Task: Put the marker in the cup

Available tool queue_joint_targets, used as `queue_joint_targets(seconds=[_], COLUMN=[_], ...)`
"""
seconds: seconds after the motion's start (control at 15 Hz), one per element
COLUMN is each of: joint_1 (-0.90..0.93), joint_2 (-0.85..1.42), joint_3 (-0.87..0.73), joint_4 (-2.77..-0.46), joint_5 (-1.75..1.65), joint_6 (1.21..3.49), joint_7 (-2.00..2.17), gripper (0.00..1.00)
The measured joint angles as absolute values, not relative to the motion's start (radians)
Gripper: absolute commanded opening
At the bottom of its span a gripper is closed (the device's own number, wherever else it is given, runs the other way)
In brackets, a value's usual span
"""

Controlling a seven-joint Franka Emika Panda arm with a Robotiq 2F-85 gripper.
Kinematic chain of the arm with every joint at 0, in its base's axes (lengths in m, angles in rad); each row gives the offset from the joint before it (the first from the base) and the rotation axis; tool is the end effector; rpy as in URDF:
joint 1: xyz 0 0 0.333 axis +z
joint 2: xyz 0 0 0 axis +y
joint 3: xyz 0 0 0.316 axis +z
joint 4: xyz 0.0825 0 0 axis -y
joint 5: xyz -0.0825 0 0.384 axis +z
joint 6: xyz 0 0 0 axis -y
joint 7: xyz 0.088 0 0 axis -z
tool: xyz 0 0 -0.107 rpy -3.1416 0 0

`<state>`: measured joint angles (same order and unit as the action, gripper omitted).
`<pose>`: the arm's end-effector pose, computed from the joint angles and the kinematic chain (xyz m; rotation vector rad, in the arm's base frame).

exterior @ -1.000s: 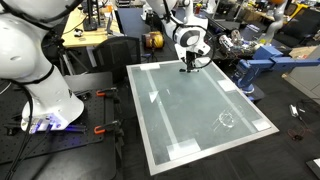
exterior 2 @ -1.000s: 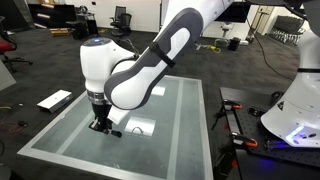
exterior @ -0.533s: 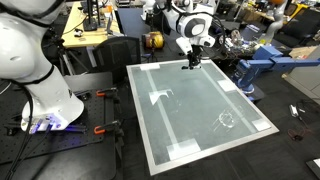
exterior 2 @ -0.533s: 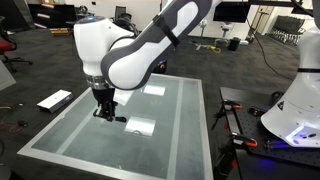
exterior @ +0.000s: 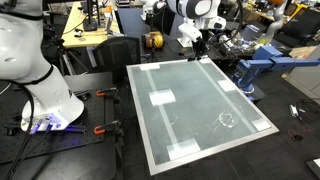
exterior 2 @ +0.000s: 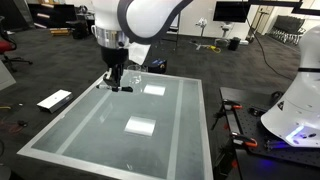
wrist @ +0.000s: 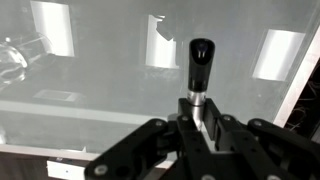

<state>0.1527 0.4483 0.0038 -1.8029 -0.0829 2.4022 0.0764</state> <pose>0.6568 0.1028 0.3120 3.0841 0.2110 0.2428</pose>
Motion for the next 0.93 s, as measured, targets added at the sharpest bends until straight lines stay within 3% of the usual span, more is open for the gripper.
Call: queue_joint_targets(seconds=[0.47,0.93], joint_1=[0.084,0.070], joint_2=[0.200,0.155], joint_3=[-0.044,-0.120], joint_4=[-1.999,-2.057], joint_5=[-0.199,-0.591], joint_6=[2.401,2.401], joint_7=[0.073,0.424], gripper=[0.05,0.05])
